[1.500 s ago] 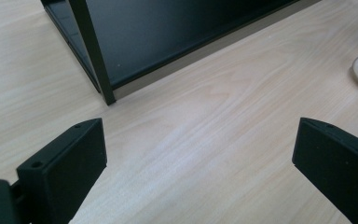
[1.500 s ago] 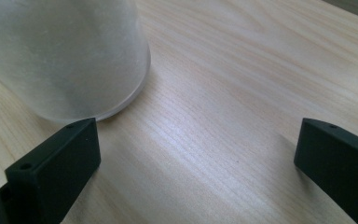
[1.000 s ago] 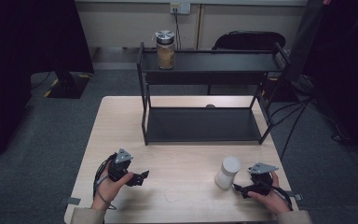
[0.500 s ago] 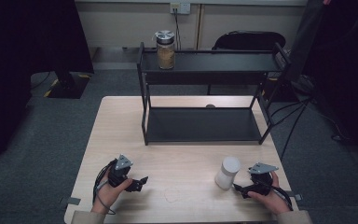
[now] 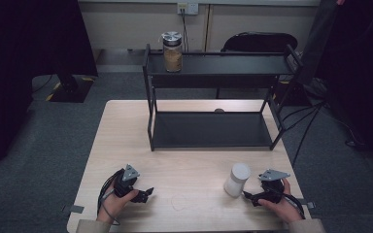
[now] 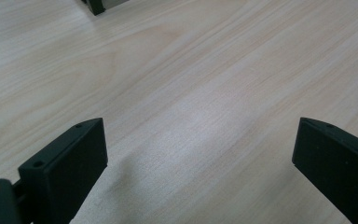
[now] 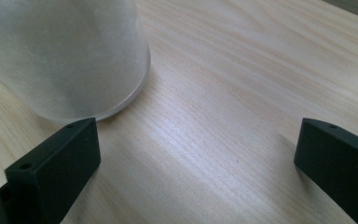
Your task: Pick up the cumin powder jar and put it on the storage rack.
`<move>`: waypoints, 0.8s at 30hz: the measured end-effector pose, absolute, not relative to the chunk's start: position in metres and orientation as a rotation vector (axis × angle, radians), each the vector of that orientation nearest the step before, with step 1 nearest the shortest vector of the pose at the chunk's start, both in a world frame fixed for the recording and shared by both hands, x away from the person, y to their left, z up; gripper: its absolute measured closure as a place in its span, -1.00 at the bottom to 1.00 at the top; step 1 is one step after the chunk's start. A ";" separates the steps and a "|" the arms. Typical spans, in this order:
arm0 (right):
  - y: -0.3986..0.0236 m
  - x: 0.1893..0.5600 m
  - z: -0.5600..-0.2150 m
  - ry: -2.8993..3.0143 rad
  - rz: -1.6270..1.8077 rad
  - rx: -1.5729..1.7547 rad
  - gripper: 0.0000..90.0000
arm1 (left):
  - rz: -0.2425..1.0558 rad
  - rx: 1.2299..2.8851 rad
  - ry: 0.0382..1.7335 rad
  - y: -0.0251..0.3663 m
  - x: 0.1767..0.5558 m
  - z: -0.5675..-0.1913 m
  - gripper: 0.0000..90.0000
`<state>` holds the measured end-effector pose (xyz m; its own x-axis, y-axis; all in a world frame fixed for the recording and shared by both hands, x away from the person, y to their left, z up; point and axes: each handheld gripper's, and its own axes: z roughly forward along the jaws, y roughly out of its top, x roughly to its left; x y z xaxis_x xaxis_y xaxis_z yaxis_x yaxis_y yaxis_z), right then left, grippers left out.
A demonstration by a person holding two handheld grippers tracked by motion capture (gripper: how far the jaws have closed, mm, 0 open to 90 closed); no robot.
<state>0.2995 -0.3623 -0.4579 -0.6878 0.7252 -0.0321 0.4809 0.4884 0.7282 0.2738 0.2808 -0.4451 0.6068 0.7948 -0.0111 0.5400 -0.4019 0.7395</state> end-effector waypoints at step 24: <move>-0.362 0.300 -0.458 2.403 1.019 1.013 -1.00 | 0.441 2.182 1.061 0.271 0.279 -0.452 -0.98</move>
<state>0.2995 -0.3623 -0.4578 -0.6878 0.7252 -0.0318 0.4811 0.4883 0.7281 0.2789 0.2712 -0.4524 0.6136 0.7895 0.0127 0.5661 -0.4510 0.6900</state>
